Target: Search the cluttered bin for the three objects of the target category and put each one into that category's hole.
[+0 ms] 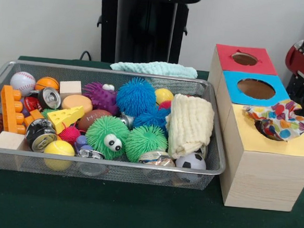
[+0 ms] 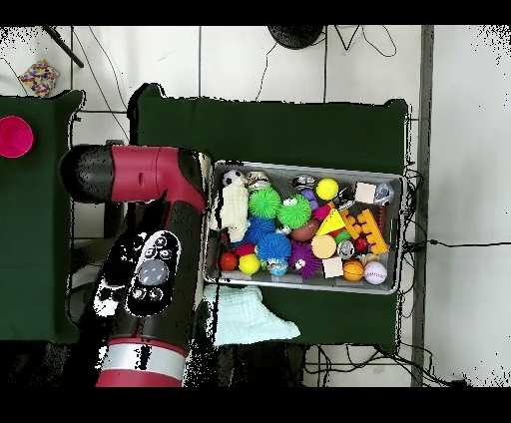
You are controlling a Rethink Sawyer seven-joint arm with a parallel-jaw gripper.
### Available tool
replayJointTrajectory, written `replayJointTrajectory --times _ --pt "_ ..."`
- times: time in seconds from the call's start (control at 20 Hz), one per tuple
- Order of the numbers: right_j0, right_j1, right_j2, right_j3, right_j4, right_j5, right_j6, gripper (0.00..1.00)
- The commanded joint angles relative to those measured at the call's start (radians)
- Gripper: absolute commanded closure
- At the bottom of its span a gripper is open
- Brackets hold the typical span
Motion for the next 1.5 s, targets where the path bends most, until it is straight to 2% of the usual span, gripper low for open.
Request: replayJointTrajectory --times 0.05,0.2,0.4,0.8,1.0,1.5 --pt "0.001 0.034 -0.046 -0.040 0.022 -0.024 0.289 1.00" --pt "0.006 0.052 -0.077 -0.060 0.018 -0.045 0.293 1.00" --pt "0.011 0.062 -0.123 -0.079 -0.006 -0.002 0.263 1.00" --pt "0.004 0.068 -0.134 -0.071 0.016 -0.025 0.240 1.00" --pt "-0.011 0.078 -0.145 -0.092 0.006 -0.001 0.203 1.00" --pt "-0.052 0.079 -0.052 -0.045 0.070 0.018 0.151 1.00"
